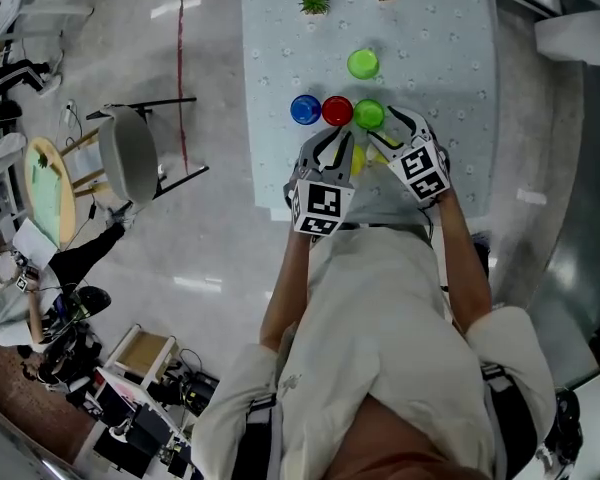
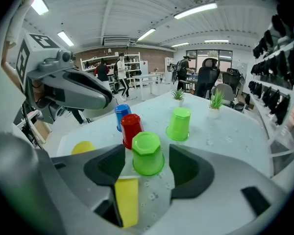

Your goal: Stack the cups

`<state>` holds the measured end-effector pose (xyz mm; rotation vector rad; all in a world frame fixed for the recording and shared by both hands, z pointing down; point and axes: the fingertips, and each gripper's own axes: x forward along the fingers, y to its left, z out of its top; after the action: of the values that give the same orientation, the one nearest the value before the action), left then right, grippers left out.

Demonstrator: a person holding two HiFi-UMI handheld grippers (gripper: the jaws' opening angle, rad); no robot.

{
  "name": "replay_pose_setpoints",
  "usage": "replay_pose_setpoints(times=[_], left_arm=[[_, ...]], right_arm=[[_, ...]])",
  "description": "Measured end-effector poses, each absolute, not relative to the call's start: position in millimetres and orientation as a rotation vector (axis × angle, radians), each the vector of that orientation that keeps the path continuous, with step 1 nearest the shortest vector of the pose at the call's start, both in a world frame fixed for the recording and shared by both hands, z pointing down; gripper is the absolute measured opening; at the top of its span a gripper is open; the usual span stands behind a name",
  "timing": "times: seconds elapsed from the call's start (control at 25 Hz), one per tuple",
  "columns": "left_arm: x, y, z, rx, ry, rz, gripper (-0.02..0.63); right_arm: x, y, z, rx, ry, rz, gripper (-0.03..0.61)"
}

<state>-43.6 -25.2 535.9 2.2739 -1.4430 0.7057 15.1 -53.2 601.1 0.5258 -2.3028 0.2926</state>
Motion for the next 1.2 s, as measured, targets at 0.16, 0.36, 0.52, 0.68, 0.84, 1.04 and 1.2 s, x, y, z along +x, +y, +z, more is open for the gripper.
replay_pose_setpoints(times=[0.16,0.36,0.52,0.68,0.84,1.04,1.2], left_arm=[[-44.3,-19.3,533.4,2.286,-1.438,0.712,0.068],[-46.4,-10.3,532.5,2.292,-1.431,0.727,0.067],[-47.0,-2.8,532.6,2.296,-1.422,0.73,0.067],[-43.8,7.7,534.0,2.312,-1.389,0.742,0.069],[-40.4,18.5,538.9,2.318,-1.36,0.757,0.069],[-33.2,29.2,548.1,2.326,-1.305,0.788,0.071],[-29.0,35.2,552.8,2.331,-1.264,0.814,0.098]], right_arm=[[21.7,-50.3,591.5,0.554,-2.308,0.283,0.282],[26.2,-40.1,584.0,0.563,-2.314,0.277,0.281],[28.7,-30.3,580.8,0.563,-2.317,0.281,0.281],[31.1,-20.7,577.8,0.567,-2.319,0.291,0.279],[32.0,-12.6,577.4,0.568,-2.322,0.295,0.276],[30.0,-1.7,575.4,0.559,-2.346,0.296,0.256],[25.9,10.3,571.2,0.533,-2.362,0.293,0.225]])
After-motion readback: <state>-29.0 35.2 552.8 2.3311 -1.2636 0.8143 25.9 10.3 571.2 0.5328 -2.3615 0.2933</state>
